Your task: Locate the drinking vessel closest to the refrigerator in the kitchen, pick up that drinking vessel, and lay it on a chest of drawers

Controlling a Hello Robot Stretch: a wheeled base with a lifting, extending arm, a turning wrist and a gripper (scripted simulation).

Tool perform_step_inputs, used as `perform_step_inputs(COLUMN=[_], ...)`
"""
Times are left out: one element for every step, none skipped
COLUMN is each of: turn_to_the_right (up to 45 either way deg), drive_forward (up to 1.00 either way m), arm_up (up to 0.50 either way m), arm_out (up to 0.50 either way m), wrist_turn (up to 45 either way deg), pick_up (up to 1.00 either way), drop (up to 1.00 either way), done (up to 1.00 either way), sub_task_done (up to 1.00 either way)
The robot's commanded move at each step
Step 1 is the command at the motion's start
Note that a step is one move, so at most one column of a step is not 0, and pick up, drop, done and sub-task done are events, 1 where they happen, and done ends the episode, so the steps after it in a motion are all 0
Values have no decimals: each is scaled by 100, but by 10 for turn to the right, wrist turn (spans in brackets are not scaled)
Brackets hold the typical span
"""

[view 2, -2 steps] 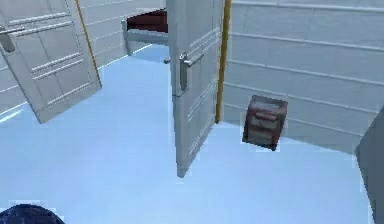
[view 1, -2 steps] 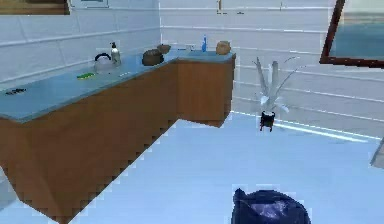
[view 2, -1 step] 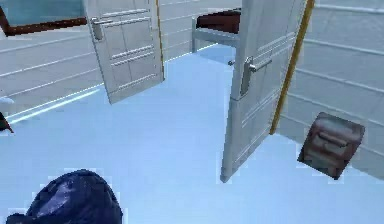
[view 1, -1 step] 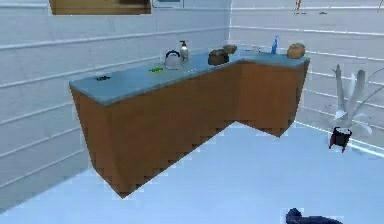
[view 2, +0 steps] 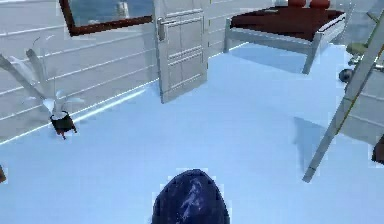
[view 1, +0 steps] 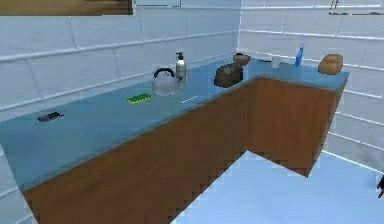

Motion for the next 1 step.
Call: perform_step_inputs(turn_to_the_right=[240], drive_forward=[0], arm_up=[0], arm_out=[0], wrist_turn=[0], pick_up=[0], drop=[0], done=[0], sub_task_done=[0])
